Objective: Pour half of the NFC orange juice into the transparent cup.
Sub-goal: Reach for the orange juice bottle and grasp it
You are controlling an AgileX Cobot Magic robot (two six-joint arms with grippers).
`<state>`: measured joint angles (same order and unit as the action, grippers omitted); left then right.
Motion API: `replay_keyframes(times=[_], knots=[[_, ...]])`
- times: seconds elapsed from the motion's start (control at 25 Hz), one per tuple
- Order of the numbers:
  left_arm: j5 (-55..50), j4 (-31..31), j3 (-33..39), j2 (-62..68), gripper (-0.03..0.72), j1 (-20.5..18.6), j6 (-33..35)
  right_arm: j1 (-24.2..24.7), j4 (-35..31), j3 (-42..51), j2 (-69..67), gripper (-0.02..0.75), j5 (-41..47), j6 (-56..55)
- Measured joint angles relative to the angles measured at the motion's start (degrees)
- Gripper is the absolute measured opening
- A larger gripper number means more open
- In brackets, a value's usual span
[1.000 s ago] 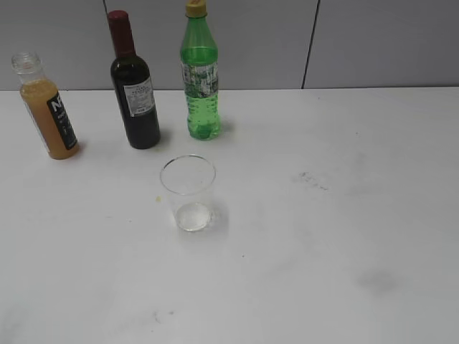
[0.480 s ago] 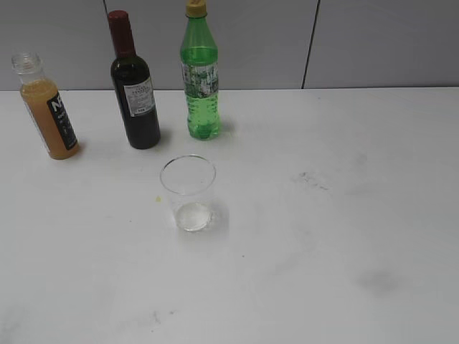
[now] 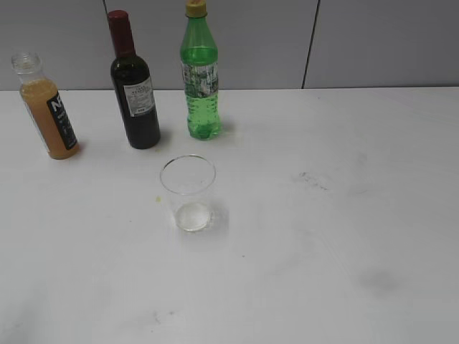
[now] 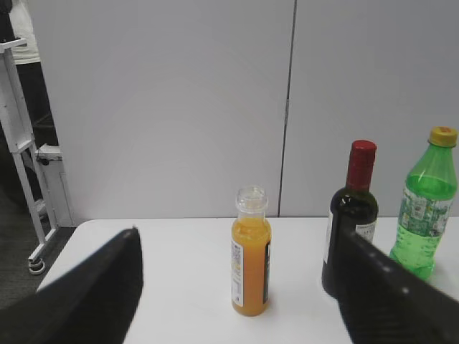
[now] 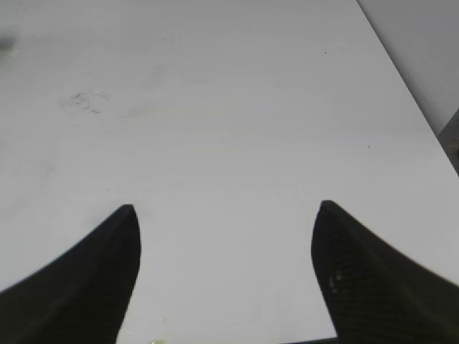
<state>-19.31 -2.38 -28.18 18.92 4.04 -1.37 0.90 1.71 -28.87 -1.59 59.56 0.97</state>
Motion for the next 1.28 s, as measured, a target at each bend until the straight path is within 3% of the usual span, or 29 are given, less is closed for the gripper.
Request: replay_keyframes(times=[0.68, 1.04, 1.28], knots=[[30.9, 0.5, 0.8, 30.7, 0.62, 0.0, 0.0, 0.0, 0.0, 0.0, 0.0, 0.571, 0.0, 0.0], [48.9, 0.5, 2.0, 53.1, 0.611, 0.0, -0.7, 0.0, 0.0, 0.0, 0.0, 0.571, 0.0, 0.1], [53.7, 0.5, 2.0, 62.3, 0.61, 0.0, -1.0, 0.0, 0.0, 0.0, 0.0, 0.571, 0.0, 0.1]])
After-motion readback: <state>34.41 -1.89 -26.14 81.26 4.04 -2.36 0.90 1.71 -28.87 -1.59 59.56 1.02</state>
